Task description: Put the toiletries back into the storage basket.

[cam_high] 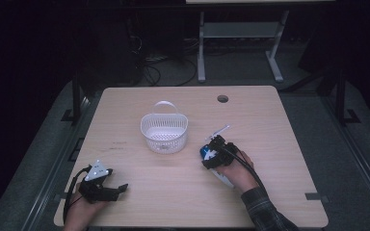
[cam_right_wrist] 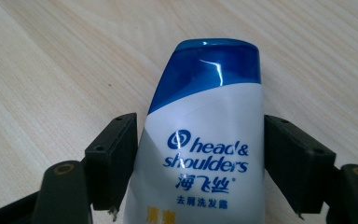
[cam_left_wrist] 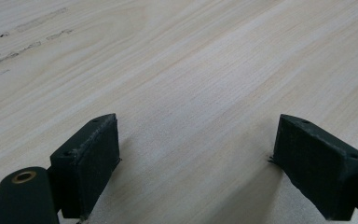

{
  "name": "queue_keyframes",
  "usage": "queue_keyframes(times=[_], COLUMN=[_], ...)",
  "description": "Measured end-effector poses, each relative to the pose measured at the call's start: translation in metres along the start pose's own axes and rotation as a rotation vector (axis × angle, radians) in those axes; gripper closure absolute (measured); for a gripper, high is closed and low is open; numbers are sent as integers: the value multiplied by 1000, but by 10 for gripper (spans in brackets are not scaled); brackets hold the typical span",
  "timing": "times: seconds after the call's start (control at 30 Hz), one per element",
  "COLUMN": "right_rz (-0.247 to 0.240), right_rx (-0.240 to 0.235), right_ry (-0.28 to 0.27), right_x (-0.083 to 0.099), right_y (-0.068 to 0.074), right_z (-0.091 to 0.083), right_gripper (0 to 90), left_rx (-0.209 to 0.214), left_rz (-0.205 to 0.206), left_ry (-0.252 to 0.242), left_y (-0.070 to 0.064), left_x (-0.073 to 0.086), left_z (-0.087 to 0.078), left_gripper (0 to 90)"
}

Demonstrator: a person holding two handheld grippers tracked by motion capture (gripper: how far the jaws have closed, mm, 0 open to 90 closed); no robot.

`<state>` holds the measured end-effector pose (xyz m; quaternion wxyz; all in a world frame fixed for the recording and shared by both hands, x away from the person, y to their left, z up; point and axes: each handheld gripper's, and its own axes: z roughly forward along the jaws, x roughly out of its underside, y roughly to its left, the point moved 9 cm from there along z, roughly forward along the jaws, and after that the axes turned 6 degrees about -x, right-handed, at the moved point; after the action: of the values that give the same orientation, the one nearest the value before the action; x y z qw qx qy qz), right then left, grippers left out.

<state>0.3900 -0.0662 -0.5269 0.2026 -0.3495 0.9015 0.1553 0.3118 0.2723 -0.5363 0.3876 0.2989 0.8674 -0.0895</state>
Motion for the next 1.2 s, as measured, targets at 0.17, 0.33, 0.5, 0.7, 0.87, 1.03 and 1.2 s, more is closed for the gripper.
queue_keyframes(times=[0.17, 0.33, 0.5, 0.7, 0.87, 1.03, 1.2], right_rz=[-14, -9, 4, 14, 31, 42, 47], right_rx=[28, 30, 25, 16, -5, -19, -34], right_ry=[38, 55, 56, 51, 11, -29, -112], right_x=[2, 2, 3, 3, 2, 1, -1], right_y=[2, 3, 3, 2, 0, -1, 0], right_z=[3, 6, 5, 4, -3, -10, -24], right_gripper=[280, 292, 316, 324, 325, 325, 327], left_rx=[0, 1, 0, 1, 1, 1, 1], left_rz=[-1, 1, 1, 0, 1, 1, 1], left_ry=[-1, 1, 0, 0, 0, 0, 0], left_y=[0, 0, 0, 0, 0, 0, 0], left_x=[0, 0, 0, 0, 0, 0, 0], left_z=[0, 0, 0, 0, 0, 0, 0], left_gripper=[135, 135, 135, 135, 135, 135, 135])
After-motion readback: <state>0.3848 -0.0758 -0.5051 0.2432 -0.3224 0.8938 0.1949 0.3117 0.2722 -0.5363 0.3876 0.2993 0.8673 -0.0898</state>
